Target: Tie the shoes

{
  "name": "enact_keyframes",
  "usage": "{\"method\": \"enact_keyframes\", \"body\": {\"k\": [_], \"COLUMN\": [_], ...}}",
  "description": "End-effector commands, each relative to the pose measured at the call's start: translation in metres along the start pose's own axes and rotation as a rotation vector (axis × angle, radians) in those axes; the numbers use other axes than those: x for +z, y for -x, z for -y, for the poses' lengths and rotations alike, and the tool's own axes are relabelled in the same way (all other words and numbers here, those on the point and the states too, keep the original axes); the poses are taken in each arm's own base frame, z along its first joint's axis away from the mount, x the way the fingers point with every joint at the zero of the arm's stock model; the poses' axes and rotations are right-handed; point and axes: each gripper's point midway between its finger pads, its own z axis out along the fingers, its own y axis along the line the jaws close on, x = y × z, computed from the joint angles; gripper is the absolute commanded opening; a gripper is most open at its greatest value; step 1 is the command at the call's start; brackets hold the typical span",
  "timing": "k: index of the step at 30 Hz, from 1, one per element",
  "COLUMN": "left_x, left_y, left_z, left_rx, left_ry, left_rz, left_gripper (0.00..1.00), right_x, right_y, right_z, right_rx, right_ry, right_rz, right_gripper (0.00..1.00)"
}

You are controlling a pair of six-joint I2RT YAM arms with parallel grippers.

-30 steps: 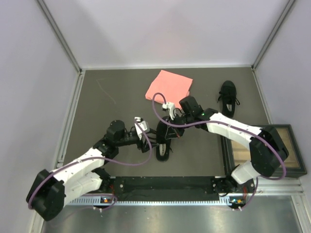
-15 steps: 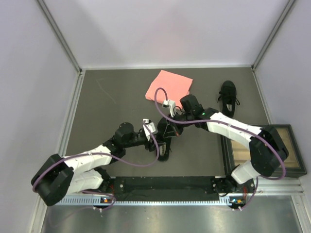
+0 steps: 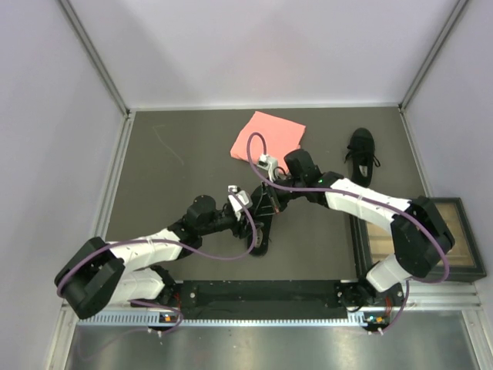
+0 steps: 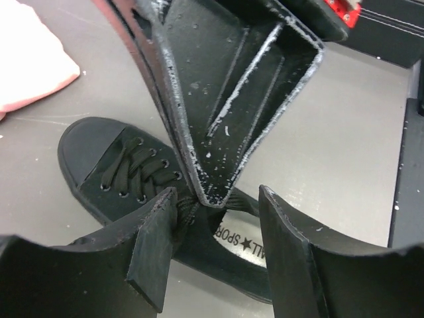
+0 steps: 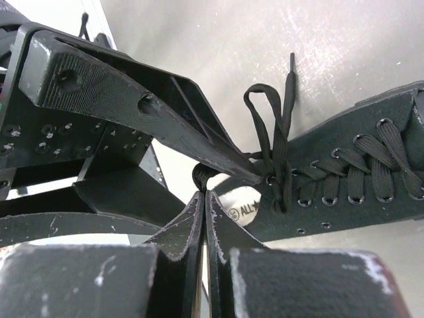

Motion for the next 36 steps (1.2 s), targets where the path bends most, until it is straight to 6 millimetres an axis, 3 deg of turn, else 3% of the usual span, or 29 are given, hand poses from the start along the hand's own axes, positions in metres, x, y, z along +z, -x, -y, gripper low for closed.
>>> {"method": "enact_keyframes", "body": {"k": [1,11,19,23,36], "left_x": [0.002,-0.013,-0.027,-0.024,-0.004], "left_y": [0.008,-0.002,0.005,0.007,0.016], "left_z": [-0.008,-0.011,-0.010,-0.013,-0.019], "left_rx": [-0.014,-0.032,-0.030,-0.069,-0.153], "left_ry": [0.052,0.105,0.138,0.157,0.160], "left_rz": [0.038,0.007,0.027,0.037,0.086], "left_gripper": [0.57,0.65,0.73,0.73,0.63], "right_x": [0.002,0.000,0.002,0.003,0.006], "right_y": [0.007,0.005,0.001,0.004,0.008], "right_z": [-0.004,0.000,0.005,0.007,0.009], "right_rx": [0.030,0.058,0.082,0.104,0.156], "right_ry": [0.034,0.021,0.011,0.003,0.000], "right_rz": [0.036,0.043,0.052,0.063,0.074], "right_gripper": [0.00,0.00,0.00,0.00,0.00]}}
